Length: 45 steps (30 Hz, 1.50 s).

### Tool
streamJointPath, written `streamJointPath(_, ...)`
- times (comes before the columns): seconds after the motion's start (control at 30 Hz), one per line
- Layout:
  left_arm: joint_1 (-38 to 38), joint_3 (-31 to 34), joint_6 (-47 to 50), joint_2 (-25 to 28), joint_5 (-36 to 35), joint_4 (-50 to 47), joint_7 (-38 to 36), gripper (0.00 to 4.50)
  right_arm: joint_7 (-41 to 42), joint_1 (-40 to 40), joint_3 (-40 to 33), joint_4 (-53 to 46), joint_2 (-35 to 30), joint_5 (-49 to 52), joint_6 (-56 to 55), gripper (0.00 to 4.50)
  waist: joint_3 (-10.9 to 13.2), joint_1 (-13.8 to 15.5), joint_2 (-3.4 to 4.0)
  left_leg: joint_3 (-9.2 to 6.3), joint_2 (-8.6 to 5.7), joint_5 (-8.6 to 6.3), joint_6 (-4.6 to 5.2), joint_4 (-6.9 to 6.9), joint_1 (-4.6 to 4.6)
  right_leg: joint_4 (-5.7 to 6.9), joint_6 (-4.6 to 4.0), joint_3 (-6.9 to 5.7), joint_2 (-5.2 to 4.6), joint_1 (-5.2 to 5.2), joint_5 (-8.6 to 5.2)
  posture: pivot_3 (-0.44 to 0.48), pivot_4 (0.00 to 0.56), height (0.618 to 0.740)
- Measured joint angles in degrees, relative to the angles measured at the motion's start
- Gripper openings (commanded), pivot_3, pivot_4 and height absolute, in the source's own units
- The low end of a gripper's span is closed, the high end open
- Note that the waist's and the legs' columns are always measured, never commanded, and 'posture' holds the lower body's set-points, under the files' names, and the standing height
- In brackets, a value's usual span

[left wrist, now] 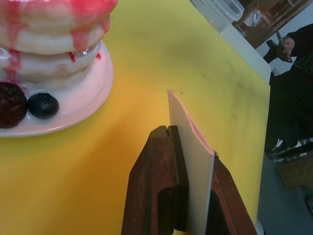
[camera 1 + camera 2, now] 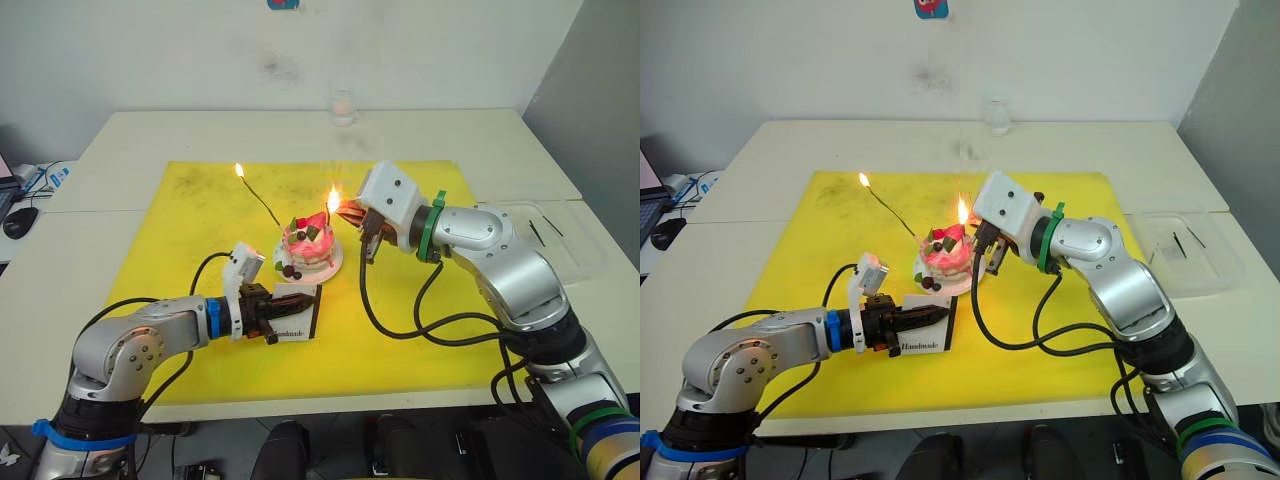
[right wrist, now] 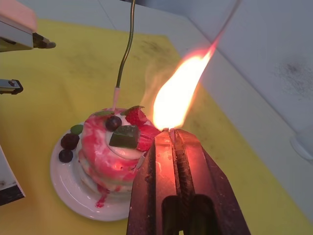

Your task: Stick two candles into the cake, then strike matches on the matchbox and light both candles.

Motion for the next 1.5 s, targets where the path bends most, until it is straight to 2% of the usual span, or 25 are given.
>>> streamJointPath(1.5, -0.08, -0.08, 0.0, -0.25, 0.02, -0.32, 0.01, 0.0, 1.31, 0.01, 0.07, 2.13, 1.66, -2.51, -2.11, 0.04, 0.0, 0.0, 0.0, -0.01, 0.0, 0.0, 0.0, 0.0, 0.0, 0.0, 0.0, -0.01, 0.0, 0.0, 0.0, 0.0, 0.15, 0.74)
